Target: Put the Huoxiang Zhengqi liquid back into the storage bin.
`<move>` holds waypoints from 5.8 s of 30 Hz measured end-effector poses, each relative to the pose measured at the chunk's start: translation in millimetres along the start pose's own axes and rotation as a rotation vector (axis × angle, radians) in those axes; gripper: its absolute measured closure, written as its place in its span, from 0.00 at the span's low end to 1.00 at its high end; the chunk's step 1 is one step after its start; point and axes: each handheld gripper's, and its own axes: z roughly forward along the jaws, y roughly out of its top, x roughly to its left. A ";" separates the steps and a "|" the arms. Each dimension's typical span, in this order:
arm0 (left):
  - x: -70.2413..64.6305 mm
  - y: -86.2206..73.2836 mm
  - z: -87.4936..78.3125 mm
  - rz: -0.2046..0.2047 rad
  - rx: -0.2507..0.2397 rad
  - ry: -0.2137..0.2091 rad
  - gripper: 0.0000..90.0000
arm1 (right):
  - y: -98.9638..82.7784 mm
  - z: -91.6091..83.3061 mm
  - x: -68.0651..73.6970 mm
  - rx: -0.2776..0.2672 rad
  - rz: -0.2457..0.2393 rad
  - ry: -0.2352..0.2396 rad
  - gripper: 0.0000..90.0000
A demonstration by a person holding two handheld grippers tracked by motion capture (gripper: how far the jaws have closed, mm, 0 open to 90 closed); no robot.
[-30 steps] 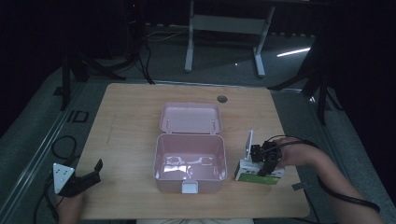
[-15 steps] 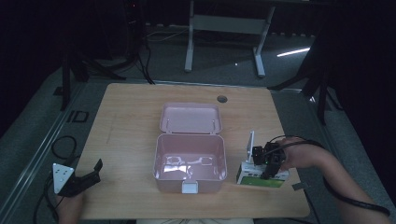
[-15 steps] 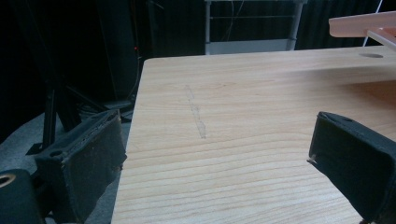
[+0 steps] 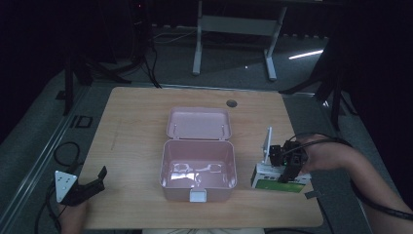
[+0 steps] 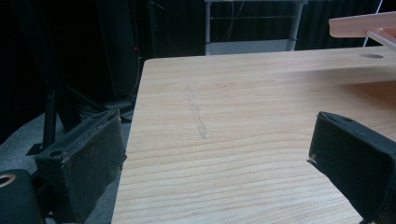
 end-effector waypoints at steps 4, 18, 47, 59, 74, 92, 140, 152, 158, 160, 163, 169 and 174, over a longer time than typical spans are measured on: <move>0.1 0.0 0.0 -0.001 0.001 -0.001 0.04 | 3.8 -17.4 1.1 0.009 0.002 -0.024 0.69; 0.4 0.0 -0.2 -0.003 -0.001 -0.003 0.04 | 30.2 -59.5 0.6 -0.033 -0.008 -0.045 0.69; 0.8 -0.2 -0.6 -0.009 -0.004 -0.006 0.04 | 122.9 -72.6 17.1 -0.056 -0.133 -0.062 0.69; 1.0 -0.2 -0.5 -0.009 -0.003 -0.008 0.04 | 156.2 -66.5 21.9 -0.050 -0.183 -0.069 0.69; 1.2 -0.2 -0.3 -0.009 -0.004 -0.012 0.04 | 186.5 -24.0 21.0 -0.029 -0.215 -0.036 0.69; 1.1 -0.1 -0.2 -0.006 -0.002 -0.013 0.04 | 199.8 38.1 4.9 -0.016 -0.177 -0.001 0.68; 0.8 -0.1 -0.2 -0.004 -0.002 -0.011 0.04 | 152.2 -10.0 -3.9 -0.171 -0.126 -0.056 0.53; 0.6 -0.1 -0.2 -0.003 -0.002 -0.010 0.04 | 91.2 -24.0 -15.2 -0.343 -0.025 -0.099 0.16; 0.7 -0.1 -0.3 -0.005 -0.002 -0.011 0.04 | 65.1 -3.0 -21.8 -0.396 -0.004 -0.105 0.15; 0.6 -0.1 -0.2 -0.005 -0.002 -0.011 0.04 | 58.9 3.0 -24.3 -0.420 0.007 -0.100 0.15; 0.7 -0.1 -0.2 -0.006 -0.001 -0.011 0.04 | 49.6 11.0 -26.6 -0.472 0.033 -0.126 0.15; 0.9 -0.1 -0.3 -0.006 -0.001 -0.012 0.04 | 32.8 30.7 -32.8 -0.554 0.105 -0.182 0.14; 0.7 -0.1 -0.3 -0.005 -0.001 -0.012 0.04 | 18.9 52.5 -38.1 -0.596 0.160 -0.176 0.14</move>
